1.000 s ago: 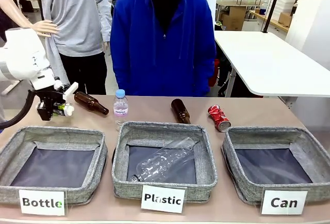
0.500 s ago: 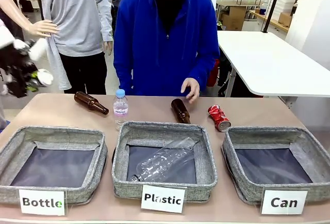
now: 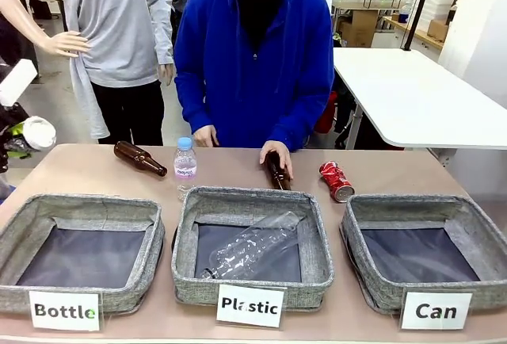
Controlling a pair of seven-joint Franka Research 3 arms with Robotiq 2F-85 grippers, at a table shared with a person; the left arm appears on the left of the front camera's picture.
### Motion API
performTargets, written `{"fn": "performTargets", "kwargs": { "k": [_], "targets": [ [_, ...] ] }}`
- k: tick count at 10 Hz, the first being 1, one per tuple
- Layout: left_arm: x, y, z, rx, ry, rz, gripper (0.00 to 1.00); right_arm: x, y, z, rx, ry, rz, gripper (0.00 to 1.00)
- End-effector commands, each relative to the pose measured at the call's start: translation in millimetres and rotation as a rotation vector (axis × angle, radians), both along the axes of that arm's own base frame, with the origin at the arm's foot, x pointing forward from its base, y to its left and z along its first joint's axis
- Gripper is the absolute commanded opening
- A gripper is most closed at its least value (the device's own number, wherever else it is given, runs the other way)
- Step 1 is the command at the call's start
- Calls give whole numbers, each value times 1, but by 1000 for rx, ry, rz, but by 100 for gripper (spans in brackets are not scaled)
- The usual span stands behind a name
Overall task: Sort the can waste into the basket.
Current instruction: Pick up the can waste from the table and place it in the right Fabric basket.
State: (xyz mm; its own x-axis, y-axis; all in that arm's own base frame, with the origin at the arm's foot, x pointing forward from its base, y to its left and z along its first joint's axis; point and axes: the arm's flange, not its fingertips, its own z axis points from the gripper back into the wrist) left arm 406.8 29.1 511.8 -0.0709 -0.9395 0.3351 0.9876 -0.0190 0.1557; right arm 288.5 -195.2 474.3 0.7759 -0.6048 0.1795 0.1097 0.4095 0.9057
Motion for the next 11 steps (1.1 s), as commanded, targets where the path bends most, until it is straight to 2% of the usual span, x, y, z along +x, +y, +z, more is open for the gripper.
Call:
{"fn": "performTargets", "kwargs": {
  "k": [1,3,4,5,7,8,9,10,11],
  "targets": [
    [27,8,8,-1,42,8,0,3,-1,2,16,-29,0,100],
    [27,8,8,-1,42,8,0,3,-1,2,16,-29,0,100],
    [22,6,2,-4,19,0,0,3,-1,2,16,-29,0,100],
    [34,-38,5,16,33,7,0,3,-1,2,16,-29,0,100],
    [26,-125,26,112,-20,75,0,3,-1,2,16,-29,0,100],
    [23,-130,39,178,-46,45,0,3,-1,2,16,-29,0,100],
    [26,-69,48,184,-27,78,0,3,-1,2,16,-29,0,100],
    [4,16,40,264,-27,42,0,3,-1,2,16,-29,0,100],
    [-48,83,24,275,28,89,0,3,-1,2,16,-29,0,100]
  ]
}}
